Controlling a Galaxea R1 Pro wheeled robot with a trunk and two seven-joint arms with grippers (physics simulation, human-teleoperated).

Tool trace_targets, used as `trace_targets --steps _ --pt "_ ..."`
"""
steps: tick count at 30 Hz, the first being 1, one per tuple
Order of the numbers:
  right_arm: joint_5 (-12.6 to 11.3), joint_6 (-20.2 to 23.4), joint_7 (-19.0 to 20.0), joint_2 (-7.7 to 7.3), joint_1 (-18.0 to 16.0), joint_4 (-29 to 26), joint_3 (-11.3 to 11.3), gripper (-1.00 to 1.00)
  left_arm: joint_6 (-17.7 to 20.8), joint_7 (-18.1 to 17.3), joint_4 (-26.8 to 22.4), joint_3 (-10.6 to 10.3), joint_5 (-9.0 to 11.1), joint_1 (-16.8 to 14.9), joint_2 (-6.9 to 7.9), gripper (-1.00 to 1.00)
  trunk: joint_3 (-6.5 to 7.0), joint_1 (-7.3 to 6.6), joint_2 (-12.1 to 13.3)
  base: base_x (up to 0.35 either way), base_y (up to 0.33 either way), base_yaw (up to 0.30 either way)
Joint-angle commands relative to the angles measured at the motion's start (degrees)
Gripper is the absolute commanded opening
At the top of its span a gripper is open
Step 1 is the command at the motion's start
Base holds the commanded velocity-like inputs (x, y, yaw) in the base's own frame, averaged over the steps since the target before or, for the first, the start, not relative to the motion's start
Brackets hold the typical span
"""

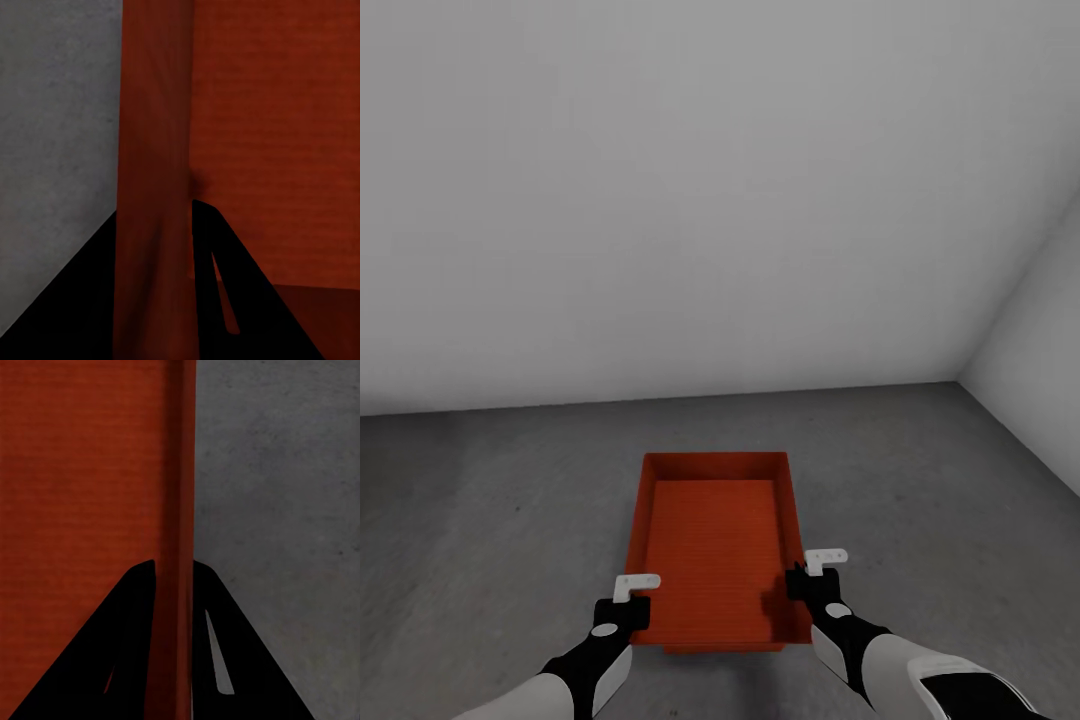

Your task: Move the two storage containers from the living room to the garage. In the garage, place one container on the floor and stack the other container on top of it (either order is fine).

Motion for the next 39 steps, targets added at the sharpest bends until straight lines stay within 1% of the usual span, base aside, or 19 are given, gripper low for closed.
trace_targets --steps 1,39 --pt "-0.5 -1.0 -1.2 0.0 -0.1 -0.1 -2.3 -1.0 -0.3 0.6 0.2 2.4 1.1 0.0 0.7 -1.0 -0.23 0.22 -0.4 0.0 0.0 0.0" --pt "-0.5 -0.9 -1.2 0.03 -0.1 -0.1 -2.3 -1.0 -0.3 0.6 0.3 2.4 1.1 0.0 0.61 -1.0 -7.05 8.57 -15.7 0.0 0.0 0.0"
